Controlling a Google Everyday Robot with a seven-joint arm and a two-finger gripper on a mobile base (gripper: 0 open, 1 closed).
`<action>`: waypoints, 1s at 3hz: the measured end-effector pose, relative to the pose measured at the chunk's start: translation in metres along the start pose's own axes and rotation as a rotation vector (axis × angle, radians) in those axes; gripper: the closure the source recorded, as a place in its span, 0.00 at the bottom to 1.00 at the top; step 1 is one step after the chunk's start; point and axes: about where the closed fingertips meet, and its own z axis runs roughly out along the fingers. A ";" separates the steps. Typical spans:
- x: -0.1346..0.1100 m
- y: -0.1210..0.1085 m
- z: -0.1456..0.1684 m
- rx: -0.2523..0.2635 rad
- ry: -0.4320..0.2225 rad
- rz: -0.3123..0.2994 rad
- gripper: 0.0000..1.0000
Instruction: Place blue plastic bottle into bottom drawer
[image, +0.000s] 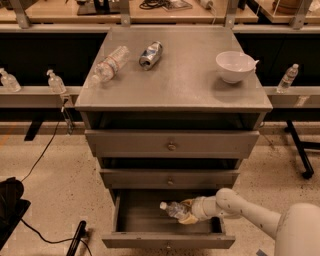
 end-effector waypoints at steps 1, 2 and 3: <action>0.017 -0.006 0.011 0.026 -0.003 0.017 0.85; 0.015 -0.003 0.013 0.019 -0.006 0.016 0.54; 0.014 -0.002 0.016 0.015 -0.008 0.016 0.23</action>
Offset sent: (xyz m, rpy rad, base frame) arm 0.0081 -0.0064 -0.0194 0.0072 -0.0080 -0.0295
